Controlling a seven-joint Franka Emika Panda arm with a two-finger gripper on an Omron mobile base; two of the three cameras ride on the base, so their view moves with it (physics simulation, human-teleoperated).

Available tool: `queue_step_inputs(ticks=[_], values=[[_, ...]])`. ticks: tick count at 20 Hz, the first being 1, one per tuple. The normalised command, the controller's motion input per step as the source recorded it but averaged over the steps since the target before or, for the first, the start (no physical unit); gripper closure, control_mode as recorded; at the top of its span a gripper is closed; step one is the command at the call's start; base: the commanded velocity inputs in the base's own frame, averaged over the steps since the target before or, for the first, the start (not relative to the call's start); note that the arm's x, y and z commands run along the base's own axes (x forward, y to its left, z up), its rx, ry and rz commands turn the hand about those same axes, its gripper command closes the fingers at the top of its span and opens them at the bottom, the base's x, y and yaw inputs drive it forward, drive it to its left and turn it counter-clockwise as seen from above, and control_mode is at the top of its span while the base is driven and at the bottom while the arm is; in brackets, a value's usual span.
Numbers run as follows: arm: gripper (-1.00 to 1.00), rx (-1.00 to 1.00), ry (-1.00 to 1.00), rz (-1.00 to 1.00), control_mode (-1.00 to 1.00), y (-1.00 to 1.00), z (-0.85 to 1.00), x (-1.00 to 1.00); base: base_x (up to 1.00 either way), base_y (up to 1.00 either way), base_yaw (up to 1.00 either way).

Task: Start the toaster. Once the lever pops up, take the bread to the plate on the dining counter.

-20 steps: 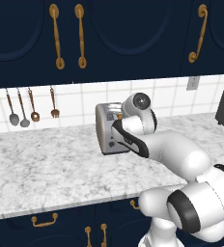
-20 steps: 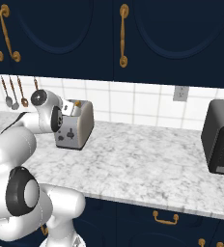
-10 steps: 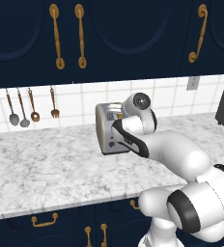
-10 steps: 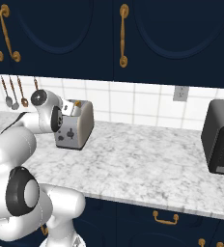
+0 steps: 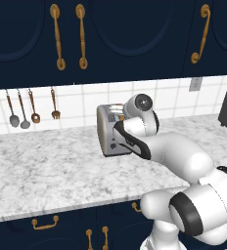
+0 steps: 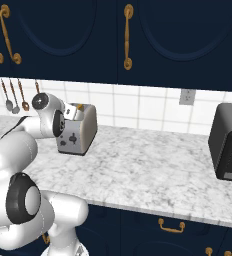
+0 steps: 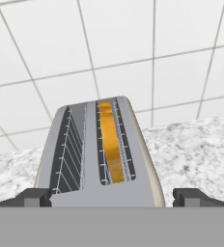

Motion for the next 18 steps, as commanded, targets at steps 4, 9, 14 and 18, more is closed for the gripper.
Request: queue_step_inputs(ticks=[4, 9, 14, 18], values=[[-1.0, 0.0, 0.0, 0.0, -1.0, 0.0, 0.0, 0.0, 0.0, 0.0, 0.0], [-1.0, 0.0, 0.0, 0.0, -1.0, 0.0, 0.0, 0.0, 0.0, 0.0, 0.0], [-1.0, 0.0, 0.0, 0.0, -1.0, 0.0, 0.0, 0.0, 0.0, 0.0, 0.0], [-1.0, 0.0, 0.0, 0.0, -1.0, -0.03, -0.06, 0.0, 0.0, 0.0, 0.0]])
